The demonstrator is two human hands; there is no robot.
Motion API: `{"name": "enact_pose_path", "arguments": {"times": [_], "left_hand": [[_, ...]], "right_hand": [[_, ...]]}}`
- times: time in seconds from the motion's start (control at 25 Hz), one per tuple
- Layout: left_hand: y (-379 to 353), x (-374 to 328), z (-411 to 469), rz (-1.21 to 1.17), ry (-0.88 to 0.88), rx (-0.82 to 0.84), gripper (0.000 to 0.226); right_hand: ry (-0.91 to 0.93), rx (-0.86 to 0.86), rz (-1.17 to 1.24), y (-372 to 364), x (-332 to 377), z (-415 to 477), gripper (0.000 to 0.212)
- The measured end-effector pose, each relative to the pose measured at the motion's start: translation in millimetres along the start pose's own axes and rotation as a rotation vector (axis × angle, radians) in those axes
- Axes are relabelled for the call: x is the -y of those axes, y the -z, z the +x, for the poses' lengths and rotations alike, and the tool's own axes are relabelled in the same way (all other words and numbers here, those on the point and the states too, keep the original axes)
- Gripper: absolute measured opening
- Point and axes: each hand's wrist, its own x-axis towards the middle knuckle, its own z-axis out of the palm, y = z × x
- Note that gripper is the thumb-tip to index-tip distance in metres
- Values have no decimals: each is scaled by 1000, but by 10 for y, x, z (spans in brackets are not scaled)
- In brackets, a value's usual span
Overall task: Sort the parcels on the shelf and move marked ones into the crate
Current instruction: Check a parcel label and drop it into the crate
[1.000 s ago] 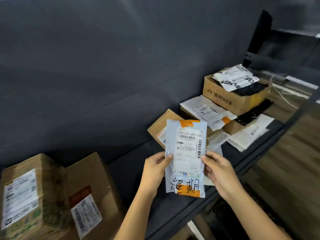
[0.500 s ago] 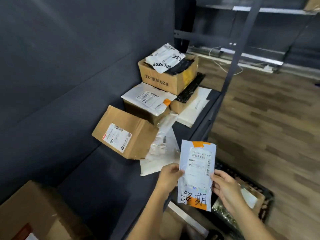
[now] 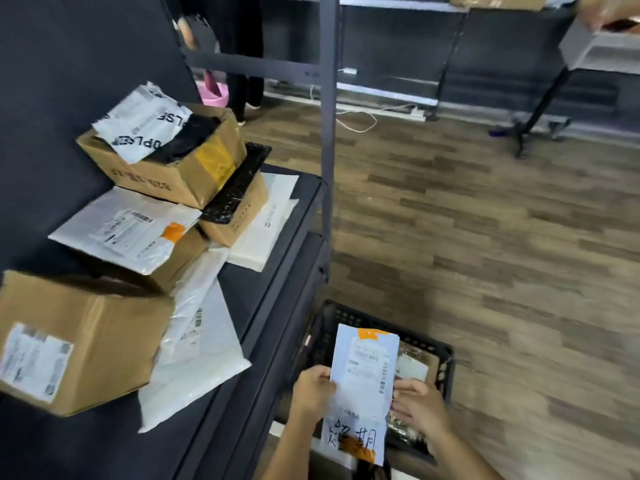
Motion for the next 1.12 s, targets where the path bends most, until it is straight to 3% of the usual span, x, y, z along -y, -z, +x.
{"name": "enact_pose_path", "arguments": {"times": [0.44,0.68,0.96,1.12], "left_hand": [[-506,921,1797,82,99,100,22],[-822,1607,2829,132,89,43,22],[-1374,2414,3970,108,191,49,46],[-1689,2538,4430,179,139,14,50]], "right_hand": [[-285,-66,149,-417,-683,1982,10],[-290,-76,170,-685,-1244,3147,16],[-249,-56,195,-903,-1733,4317,26],[-194,-21,176,-1005,-2018,4938,22]]}}
